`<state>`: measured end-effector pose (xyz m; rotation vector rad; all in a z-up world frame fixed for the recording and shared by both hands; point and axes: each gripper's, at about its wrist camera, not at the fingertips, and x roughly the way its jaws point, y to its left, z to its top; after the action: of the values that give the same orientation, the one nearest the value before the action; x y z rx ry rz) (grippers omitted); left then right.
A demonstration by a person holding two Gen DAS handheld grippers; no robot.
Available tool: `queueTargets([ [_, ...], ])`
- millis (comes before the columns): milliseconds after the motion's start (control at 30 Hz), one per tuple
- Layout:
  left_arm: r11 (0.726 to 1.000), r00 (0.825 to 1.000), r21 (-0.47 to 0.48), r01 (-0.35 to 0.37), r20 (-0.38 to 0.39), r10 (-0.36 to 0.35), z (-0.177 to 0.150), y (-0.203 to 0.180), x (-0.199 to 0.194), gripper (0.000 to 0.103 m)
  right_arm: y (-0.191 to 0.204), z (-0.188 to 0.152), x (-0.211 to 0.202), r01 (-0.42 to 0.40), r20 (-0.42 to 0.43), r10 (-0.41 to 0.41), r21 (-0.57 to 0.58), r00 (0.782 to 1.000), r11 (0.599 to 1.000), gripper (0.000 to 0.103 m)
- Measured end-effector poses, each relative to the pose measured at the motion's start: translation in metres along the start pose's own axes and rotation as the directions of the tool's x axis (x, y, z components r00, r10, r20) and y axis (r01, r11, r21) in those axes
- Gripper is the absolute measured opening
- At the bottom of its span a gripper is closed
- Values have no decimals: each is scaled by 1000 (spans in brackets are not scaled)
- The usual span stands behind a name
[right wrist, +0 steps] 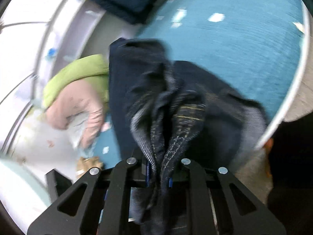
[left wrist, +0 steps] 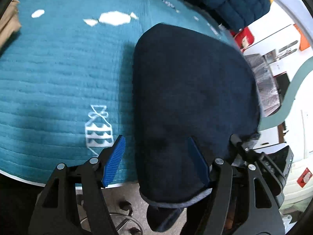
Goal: Fold large clothes
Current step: 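Grasp the folded jacket edge with the right gripper and lift it, then grasp the denim bundle end with the left gripper while the right gripper holds the other end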
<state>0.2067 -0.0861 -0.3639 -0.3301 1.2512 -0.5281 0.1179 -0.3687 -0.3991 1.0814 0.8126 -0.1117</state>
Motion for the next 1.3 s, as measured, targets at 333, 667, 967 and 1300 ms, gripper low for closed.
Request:
queueTargets([
  [333,995,992,15,-95,-79,96,-9,0,40,88,-25,20,-11,163,-44,-161,48,986,985,53],
  [667,999,993,-35,-7,-114,3,12,-15,55,88,-48,59,-8,181,-162,-178,4,971,983,73],
  [967,999,986,22,-37,-159,40,10,-26,74,91,-48,61,31,111,-339,-113,-26,934,993,74],
  [1300,999,986,-50,5,-166,-14,18,-26,87,95,-52,68,27,3,-372,8,29,928,1000,57],
])
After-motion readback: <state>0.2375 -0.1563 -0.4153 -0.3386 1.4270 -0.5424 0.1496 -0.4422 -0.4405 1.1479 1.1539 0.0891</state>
